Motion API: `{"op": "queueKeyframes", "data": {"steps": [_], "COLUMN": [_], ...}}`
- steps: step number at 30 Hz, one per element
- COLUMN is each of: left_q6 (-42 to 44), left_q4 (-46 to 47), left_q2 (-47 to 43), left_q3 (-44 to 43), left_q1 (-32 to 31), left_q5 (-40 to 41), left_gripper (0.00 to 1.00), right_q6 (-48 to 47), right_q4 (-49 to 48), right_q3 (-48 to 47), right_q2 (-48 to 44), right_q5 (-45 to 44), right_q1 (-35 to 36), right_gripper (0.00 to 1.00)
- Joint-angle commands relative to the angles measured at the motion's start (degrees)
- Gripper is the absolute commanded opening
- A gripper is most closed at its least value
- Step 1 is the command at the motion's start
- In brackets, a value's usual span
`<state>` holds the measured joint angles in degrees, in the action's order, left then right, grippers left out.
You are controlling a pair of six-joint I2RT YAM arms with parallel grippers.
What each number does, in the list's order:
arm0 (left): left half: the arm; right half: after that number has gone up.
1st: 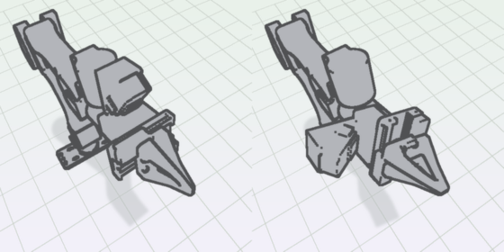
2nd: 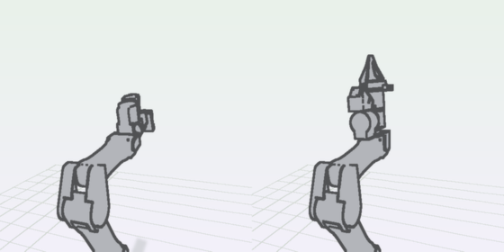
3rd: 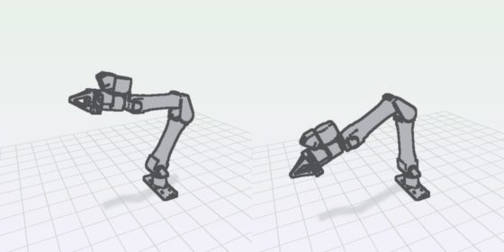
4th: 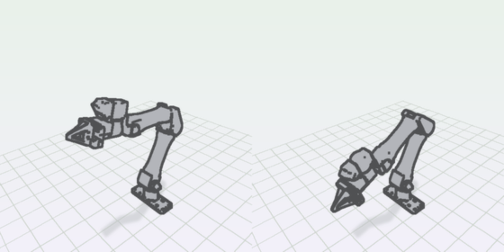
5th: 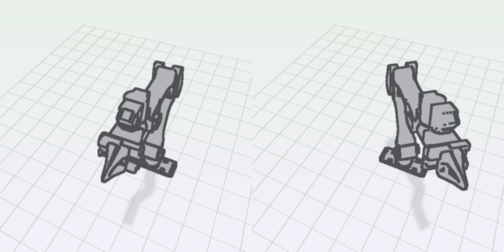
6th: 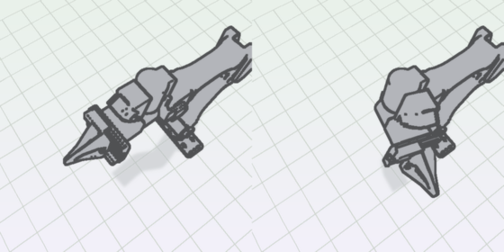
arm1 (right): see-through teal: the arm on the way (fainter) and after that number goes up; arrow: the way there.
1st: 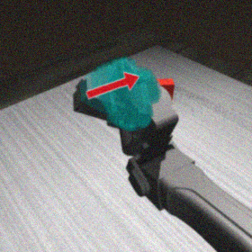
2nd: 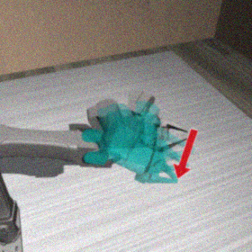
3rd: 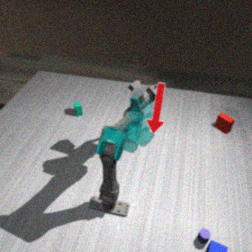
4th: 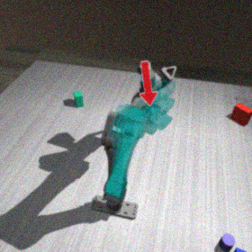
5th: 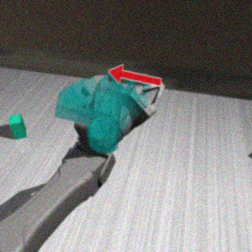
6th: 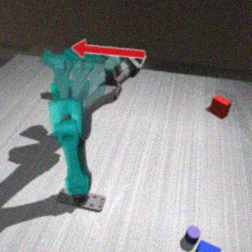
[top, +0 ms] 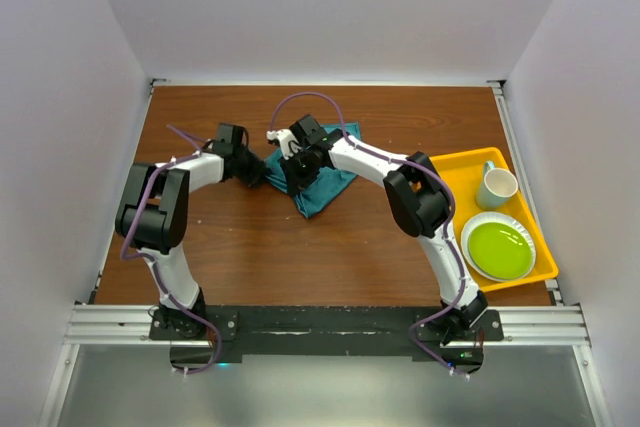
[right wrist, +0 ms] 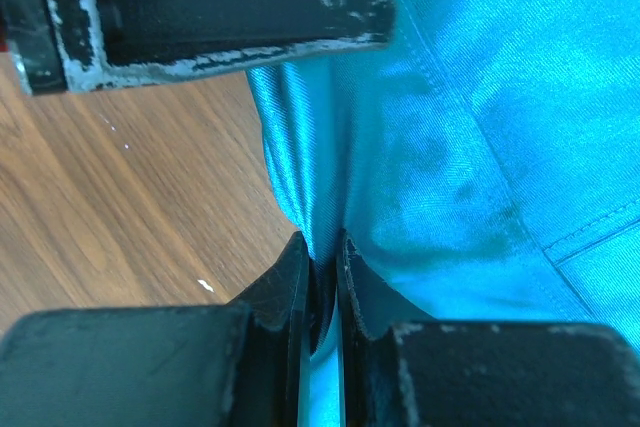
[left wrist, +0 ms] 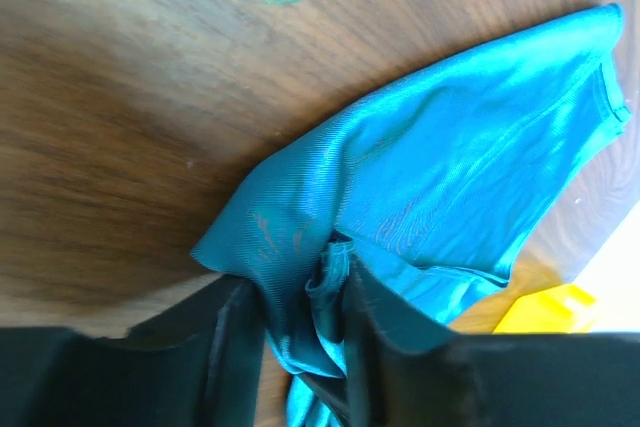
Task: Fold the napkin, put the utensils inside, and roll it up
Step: Roll the napkin with the utensil
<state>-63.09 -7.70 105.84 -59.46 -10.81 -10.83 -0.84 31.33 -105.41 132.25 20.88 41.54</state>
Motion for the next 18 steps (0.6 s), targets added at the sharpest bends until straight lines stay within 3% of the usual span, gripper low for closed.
{"op": "queueKeyframes", "data": {"steps": [1,3,6,18], "left_q6": [3.85,4.38,5.43,8.16], "left_q4": [-3.63,-5.56,-8.64,-21.37], "left_q2": [1.12,1.73,2.0,4.98], "left_q3": [-1.27,-2.41,-3.55,-10.67], "left_q1": [-0.62,-0.62,-0.62,-0.71], "left_q5": [2.13,2.04,2.22,2.39], "left_gripper": [0.22,0.07,0.0,0.0], "right_q6": [-1.44,-1.53,-1.62,-1.0], "right_q4": [3.56,3.74,4.0,2.51], "right_q3": [-0.06,0.11,0.02,0.73], "right_q2": [1.26,0.91,-0.14,-5.77], "right_q5": [-0.58,-1.28,-2.16,-7.87], "right_q1": [0.3,0.21,0.82,3.81], "right_gripper": [0.0,0.0,0.06,0.57]}}
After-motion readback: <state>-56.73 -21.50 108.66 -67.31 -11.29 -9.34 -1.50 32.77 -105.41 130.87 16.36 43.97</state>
